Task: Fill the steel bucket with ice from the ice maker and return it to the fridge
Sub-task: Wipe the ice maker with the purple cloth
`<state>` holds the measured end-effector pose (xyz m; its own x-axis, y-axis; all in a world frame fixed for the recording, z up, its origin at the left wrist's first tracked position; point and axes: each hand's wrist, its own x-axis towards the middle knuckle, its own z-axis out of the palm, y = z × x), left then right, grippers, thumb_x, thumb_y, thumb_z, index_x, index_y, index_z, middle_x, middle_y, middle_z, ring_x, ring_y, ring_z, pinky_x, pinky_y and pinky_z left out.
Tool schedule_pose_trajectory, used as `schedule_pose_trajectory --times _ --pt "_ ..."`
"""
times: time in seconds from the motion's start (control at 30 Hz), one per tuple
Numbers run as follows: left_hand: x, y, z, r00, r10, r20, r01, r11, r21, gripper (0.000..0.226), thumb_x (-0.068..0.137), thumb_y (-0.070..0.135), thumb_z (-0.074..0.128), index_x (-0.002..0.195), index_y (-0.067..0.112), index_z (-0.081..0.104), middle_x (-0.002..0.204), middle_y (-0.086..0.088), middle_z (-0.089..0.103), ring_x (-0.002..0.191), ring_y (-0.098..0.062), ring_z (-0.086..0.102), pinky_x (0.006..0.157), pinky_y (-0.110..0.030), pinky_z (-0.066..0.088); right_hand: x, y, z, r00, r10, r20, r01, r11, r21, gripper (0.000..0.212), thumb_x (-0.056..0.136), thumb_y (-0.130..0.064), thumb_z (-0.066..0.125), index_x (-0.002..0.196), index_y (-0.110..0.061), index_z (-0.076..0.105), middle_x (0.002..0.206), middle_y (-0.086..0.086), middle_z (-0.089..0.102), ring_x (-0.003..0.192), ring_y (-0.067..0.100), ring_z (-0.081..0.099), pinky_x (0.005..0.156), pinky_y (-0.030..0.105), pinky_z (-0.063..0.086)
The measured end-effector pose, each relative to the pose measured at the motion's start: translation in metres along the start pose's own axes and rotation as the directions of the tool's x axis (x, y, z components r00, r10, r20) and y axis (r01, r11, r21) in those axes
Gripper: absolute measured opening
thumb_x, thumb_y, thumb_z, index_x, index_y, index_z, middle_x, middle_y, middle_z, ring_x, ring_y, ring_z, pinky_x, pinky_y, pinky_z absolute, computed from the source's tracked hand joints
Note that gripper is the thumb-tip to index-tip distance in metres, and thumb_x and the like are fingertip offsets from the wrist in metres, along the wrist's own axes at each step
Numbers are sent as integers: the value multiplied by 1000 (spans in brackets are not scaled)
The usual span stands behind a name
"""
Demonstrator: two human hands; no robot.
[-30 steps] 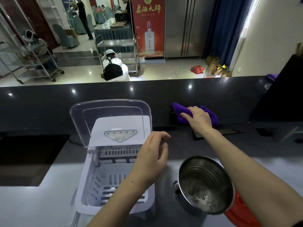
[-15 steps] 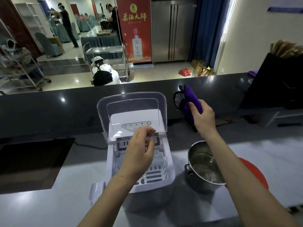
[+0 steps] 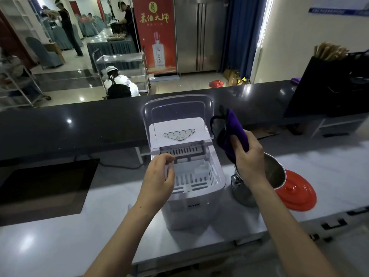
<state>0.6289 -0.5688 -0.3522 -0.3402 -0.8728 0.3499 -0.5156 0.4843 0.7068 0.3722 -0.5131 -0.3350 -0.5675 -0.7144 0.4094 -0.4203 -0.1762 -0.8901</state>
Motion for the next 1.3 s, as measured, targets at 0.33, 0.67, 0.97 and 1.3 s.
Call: schedule_pose_trajectory --times 0.33,0.67,0.97,1.3 --pt "-14 -28 -6 994 -105 -19 106 989 104 28 98 10 58 124 19 59 122 6 51 122 -13 44 102 -23 35 -30 -7 53 926 -248 285 330 899 -289 36 96 -46 65 116 -17 70 101 -3 67 92 20 62 84 42 53" --pt "-12 -37 6 938 -345 26 346 938 -17 60 85 4 60 140 22 45 132 5 49 128 -16 46 98 -26 38 -21 6 113 678 50 734 586 566 -580 39 93 -63 59 115 -33 69 113 -7 68 107 21 64 73 37 46" --pt "-9 -29 11 879 -467 93 470 882 -18 65 82 2 50 133 39 34 115 3 62 100 -24 61 83 -43 54 -32 18 144 665 160 729 507 621 -598 35 93 -50 65 121 -29 62 111 4 72 103 34 67 73 40 43" --pt "6 -30 16 811 -569 134 556 822 124 67 81 4 56 135 29 26 101 -3 61 90 -33 61 74 -40 51 -22 21 156 431 280 858 603 618 -505 27 88 -46 72 99 -22 76 86 3 67 87 31 66 68 35 49"
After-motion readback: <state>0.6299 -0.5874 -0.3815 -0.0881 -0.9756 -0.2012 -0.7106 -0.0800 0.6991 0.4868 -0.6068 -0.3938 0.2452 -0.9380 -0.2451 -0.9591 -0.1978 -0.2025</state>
